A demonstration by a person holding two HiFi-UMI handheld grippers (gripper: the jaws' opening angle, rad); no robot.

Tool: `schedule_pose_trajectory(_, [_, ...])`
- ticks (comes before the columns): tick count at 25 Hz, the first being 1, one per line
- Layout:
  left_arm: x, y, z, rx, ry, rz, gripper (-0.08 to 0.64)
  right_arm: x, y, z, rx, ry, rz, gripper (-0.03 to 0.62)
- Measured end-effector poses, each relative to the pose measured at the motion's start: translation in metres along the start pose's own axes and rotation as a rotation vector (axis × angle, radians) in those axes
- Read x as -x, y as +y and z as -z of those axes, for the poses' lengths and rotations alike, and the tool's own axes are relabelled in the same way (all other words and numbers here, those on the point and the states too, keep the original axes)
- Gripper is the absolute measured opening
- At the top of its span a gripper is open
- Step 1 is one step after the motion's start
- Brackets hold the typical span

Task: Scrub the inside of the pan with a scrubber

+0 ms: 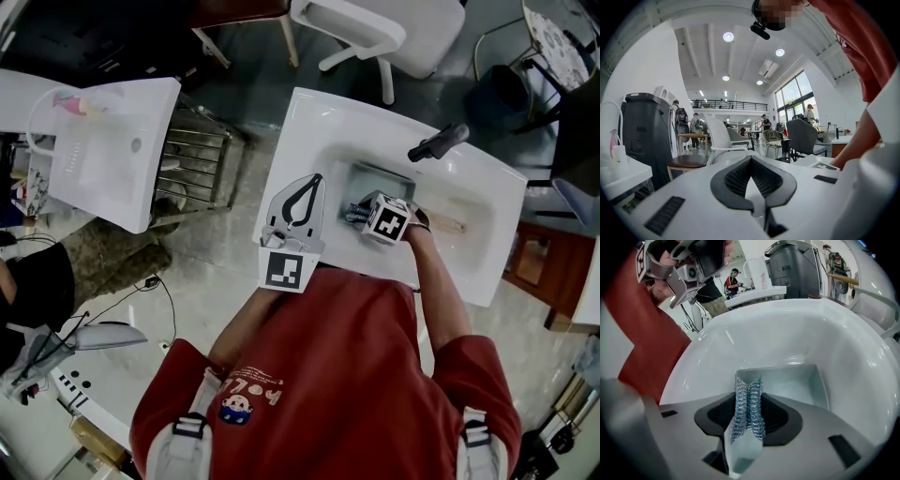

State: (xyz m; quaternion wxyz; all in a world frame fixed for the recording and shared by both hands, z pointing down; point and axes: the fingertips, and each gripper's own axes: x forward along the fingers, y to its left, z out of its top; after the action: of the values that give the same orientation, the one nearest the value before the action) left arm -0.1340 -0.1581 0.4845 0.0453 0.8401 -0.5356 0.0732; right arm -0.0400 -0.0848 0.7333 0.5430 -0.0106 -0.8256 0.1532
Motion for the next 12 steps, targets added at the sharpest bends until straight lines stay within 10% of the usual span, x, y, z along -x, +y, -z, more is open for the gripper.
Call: schedule_pose_trajectory(12, [-0.007, -0.002, -0.001, 0.004, 0.004, 0.004, 0.008, -0.005, -0.006, -0.002, 0.058, 0.048, -0.016, 0.174])
